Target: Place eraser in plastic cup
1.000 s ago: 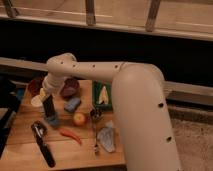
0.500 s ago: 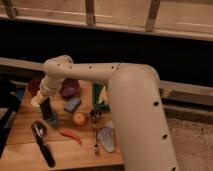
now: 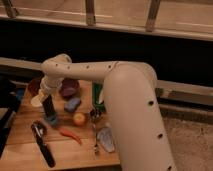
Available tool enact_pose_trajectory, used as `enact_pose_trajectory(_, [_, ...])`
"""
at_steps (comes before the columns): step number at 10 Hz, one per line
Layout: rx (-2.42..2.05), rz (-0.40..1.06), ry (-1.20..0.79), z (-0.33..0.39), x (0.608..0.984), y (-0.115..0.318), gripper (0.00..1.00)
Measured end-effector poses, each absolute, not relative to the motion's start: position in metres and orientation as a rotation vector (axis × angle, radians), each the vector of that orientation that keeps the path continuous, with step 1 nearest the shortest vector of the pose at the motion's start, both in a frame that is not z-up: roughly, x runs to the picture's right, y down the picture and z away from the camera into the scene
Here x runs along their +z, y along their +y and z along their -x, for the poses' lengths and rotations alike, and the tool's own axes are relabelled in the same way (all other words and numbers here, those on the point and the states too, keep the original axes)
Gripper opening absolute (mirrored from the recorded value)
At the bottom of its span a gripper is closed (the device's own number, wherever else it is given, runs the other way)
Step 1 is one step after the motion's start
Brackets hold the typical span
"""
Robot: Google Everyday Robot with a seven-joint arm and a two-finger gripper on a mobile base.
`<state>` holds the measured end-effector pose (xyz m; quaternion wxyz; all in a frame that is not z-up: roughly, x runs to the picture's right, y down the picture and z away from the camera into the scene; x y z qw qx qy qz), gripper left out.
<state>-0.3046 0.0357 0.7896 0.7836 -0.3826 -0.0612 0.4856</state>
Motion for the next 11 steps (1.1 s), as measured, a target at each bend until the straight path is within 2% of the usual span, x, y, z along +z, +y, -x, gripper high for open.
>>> enact_pose_trajectory(2, [1.056, 0.819, -0.124, 0.301, 0.793, 0.037, 0.73])
enact_pose_trajectory(11, [1.028, 0.841, -0.114, 0.308, 0.784, 0.056, 0.73])
